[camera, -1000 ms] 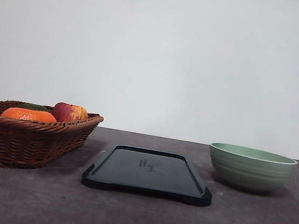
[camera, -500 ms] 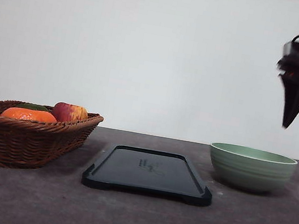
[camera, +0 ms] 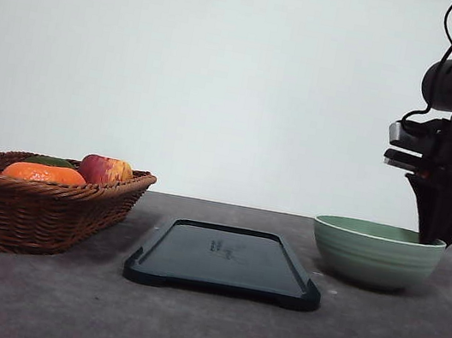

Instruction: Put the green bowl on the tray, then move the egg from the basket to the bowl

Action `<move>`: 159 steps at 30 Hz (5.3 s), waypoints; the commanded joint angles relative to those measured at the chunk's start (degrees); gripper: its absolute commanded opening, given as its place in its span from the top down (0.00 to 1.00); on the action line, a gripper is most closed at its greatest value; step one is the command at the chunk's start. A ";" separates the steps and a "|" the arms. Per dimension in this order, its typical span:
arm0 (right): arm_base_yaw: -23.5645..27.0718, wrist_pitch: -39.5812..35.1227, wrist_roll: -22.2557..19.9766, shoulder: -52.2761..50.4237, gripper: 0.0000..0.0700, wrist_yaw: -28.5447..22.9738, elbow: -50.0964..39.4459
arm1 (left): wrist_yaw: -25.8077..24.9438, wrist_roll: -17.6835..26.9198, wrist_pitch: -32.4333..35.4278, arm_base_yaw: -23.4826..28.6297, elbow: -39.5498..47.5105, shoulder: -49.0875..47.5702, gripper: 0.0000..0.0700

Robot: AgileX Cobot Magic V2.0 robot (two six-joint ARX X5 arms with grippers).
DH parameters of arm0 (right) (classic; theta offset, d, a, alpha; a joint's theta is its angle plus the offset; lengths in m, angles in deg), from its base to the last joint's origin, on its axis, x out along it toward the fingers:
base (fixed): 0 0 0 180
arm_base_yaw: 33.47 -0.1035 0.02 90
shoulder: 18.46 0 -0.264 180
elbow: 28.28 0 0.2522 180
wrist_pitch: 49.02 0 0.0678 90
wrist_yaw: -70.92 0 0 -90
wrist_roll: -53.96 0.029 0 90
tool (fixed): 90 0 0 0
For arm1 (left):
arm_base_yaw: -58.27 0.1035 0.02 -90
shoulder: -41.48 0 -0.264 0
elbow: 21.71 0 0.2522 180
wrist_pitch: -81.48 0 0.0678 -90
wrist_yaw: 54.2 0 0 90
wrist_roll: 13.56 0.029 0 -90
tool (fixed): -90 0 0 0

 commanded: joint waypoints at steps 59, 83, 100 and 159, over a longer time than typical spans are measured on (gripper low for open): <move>-21.38 6.39 8.06 10.95 0.70 0.30 21.54 | -0.33 -0.07 -0.21 -0.15 -1.38 0.33 0.55; -21.49 -25.30 -1.63 -26.51 0.70 1.50 -20.01 | -0.33 -0.13 -1.43 -0.15 -1.38 0.33 0.55; -18.40 -26.78 3.08 -59.01 0.75 1.31 -47.06 | -2.95 -1.21 -1.92 -0.13 -1.38 0.33 0.56; -18.43 -24.00 3.21 -67.61 0.75 -1.92 -47.45 | 8.31 8.54 -4.23 -12.11 -24.90 45.92 0.38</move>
